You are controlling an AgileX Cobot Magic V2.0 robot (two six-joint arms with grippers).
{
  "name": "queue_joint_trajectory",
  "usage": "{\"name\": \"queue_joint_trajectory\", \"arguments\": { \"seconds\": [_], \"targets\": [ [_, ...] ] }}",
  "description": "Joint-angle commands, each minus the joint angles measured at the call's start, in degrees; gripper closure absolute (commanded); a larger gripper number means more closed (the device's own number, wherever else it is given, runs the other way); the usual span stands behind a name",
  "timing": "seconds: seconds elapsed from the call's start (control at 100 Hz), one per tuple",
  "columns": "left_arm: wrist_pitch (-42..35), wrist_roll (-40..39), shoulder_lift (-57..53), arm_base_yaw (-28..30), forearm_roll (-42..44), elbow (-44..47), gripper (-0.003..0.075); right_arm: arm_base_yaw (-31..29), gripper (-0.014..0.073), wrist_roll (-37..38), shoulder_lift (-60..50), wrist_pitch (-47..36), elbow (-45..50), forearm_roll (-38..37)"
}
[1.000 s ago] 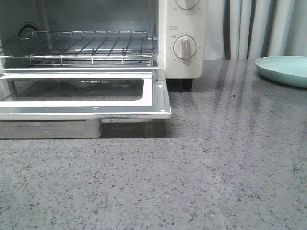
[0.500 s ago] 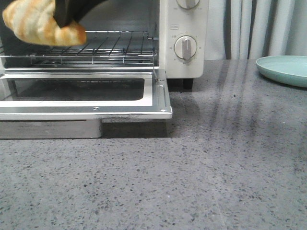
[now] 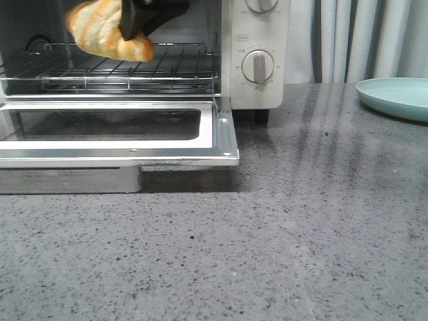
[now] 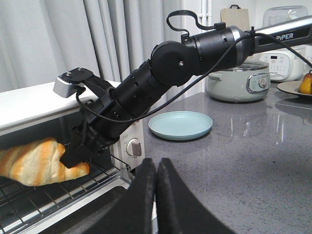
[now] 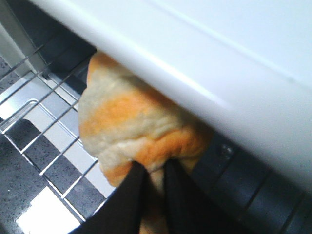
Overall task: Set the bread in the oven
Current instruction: 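Lower the croissant onto the wire rack and open the right gripper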
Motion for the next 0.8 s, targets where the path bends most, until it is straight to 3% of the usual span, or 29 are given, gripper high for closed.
{"name": "queue_joint_trajectory", "arguments": {
  "seconds": [0.0, 0.09, 0.13, 0.26, 0.36, 0.43, 0.59, 0.79],
  "targets": [
    [-2.9, -0.6, 0.8, 0.0, -2.5, -1.9, 0.0742, -0.3, 0.0277, 0.0, -2.8, -4.3, -1.8, -0.5],
    [-3.2, -0.6, 0.8, 0.0, -1.5, -1.9, 0.0742, -0.3, 0.0042, 0.0, -2.8, -4.3, -1.8, -0.5],
    [-3.6, -0.6, 0.8, 0.0, -0.7, -1.9, 0.0742, -0.3, -0.0001, 0.0, -2.8, -4.3, -1.8, -0.5],
    [-7.5, -0.6, 0.6, 0.0, 0.9, -1.9, 0.0742, -0.2, 0.0001, 0.0, -4.4, -1.9, -1.8, -0.3],
    [-11.8, -0.8, 0.3, 0.0, 0.9, -1.9, 0.0742, 1.1, 0.0088, 0.0, -7.4, 2.8, -1.8, -0.2],
    [-14.6, -2.3, 0.2, 0.0, 1.3, -1.9, 0.0742, 2.6, 0.0212, 0.0, -9.9, 7.3, -1.7, -0.2],
    [-15.9, -5.4, 0.2, 0.0, 5.1, -1.2, 0.0742, 7.2, 0.0663, -4.1, -20.0, 8.7, 4.6, -4.2],
    [-16.4, -9.5, 0.2, 0.0, 8.2, 1.7, 0.0742, 8.7, 0.0659, -4.1, -42.4, 1.4, 22.0, -9.9]
  ]
}}
